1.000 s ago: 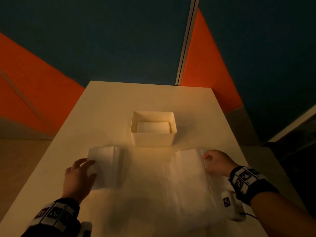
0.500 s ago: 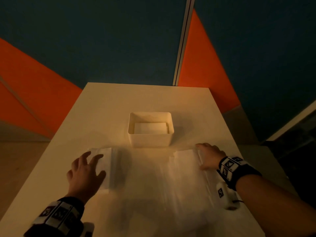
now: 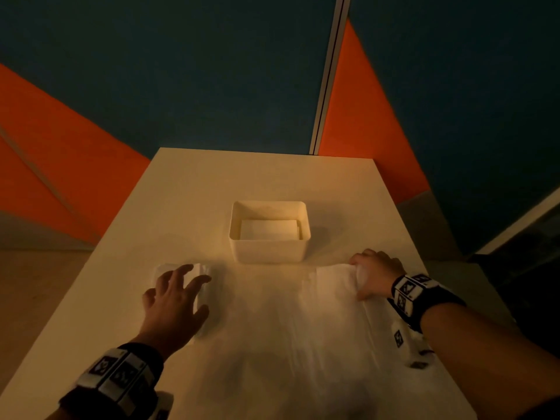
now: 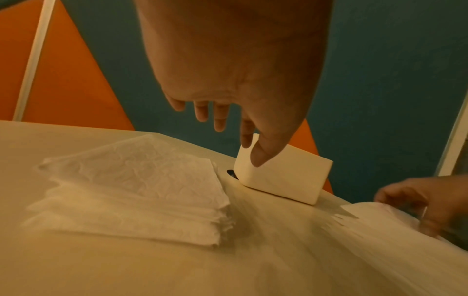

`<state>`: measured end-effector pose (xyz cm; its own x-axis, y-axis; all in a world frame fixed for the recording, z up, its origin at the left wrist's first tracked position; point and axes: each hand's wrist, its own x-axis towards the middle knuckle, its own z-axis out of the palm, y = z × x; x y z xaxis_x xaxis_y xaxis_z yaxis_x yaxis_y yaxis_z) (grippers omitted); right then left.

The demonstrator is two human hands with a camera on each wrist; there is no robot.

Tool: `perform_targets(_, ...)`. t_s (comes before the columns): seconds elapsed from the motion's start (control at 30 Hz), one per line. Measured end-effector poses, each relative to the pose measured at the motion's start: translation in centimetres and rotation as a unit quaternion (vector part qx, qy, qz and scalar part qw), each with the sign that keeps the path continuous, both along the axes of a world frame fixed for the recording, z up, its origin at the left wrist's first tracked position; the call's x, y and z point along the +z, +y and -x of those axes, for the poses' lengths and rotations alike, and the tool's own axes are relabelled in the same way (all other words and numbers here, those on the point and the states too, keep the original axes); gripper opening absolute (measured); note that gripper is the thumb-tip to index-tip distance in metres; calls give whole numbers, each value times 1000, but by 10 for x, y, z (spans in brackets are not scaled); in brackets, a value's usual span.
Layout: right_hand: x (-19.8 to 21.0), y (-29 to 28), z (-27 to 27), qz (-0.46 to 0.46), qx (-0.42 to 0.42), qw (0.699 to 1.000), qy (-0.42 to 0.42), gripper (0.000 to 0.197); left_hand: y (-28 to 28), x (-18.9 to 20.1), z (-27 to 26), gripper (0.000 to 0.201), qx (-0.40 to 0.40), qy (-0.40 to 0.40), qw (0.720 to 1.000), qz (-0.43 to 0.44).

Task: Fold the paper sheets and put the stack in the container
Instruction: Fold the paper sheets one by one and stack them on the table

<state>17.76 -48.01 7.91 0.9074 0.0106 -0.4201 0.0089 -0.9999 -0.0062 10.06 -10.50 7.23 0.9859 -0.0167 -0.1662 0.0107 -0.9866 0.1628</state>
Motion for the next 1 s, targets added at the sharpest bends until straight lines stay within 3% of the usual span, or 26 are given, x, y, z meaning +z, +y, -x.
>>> perform_targets(0.2,10,-11,7,-122,-13,991,-63,17,-9,3,-3,57,-23,18,1000,8)
perform_targets(0.3,24,-8,10,-225,-27,973,-45,13,-14,5,-8,47,-40,42,996,61)
perform_targets(0.4,48,11,17,-349,-29,937,-15,21,-22,12,-15,27,-46,99,980,165)
perform_targets(0.47,61,27,22,-415,-38,909,-15,19,-30,19,-19,24,-21,164,943,289)
perform_targets(0.6,79,56,33,-530,-67,843,-62,7,-48,34,-23,72,-8,261,864,431)
perform_targets(0.67,84,68,38,-592,-86,797,-85,10,-57,38,-22,87,7,289,818,497)
perform_targets(0.73,85,76,42,-639,-110,755,-97,13,-65,43,-22,79,42,301,761,573)
perform_targets(0.83,80,82,43,-668,-144,722,-110,9,-72,53,-24,44,83,257,695,666)
perform_targets(0.93,74,80,43,-680,-175,706,-92,15,-67,54,-34,69,76,190,650,732)
perform_targets(1.0,71,78,43,-707,-189,678,-63,25,-64,56,-37,59,66,150,645,747)
